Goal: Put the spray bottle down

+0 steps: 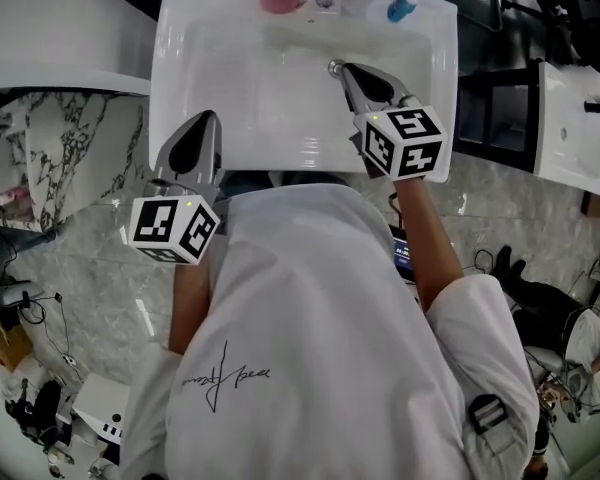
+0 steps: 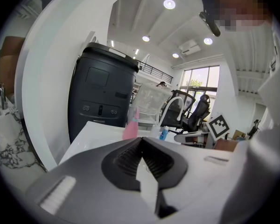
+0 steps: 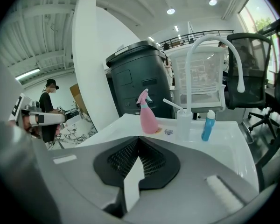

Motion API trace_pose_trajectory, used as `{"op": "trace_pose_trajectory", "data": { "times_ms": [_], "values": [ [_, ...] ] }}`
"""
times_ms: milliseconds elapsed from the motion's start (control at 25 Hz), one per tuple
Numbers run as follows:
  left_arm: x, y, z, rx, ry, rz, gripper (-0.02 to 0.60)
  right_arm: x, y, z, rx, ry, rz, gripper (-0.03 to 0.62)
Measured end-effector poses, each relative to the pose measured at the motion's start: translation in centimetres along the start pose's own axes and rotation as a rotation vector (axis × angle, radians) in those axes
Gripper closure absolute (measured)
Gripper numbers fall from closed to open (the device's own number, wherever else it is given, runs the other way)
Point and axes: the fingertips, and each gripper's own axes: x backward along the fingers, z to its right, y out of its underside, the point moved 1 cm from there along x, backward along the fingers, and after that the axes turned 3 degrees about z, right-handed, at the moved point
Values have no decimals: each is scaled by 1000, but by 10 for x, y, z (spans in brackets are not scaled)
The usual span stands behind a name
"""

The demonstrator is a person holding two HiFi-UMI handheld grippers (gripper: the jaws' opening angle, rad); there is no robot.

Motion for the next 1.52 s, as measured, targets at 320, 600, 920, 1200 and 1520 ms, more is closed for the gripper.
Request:
{"op": "trace_pose_trajectory", "data": {
  "times_ms": [320,600,920,1200,1520],
  "values": [
    [-1,5,1,-1,8,-18,554,15,-6,-3,-12,-12,19,595],
    [-1,7,1,-8,13,-20,554,25,-7,-1,-10,-10,25,595],
    [-2,14,9,-3,17,-24,554,41,-5,-1,-3,-4,30,596],
    [1,21,16,1,12,-27,554,54,2,-4,2,7,34,597],
    [-1,23,14,6,6,-29,554,55,3,-8,36,-10,21,597]
  ]
}}
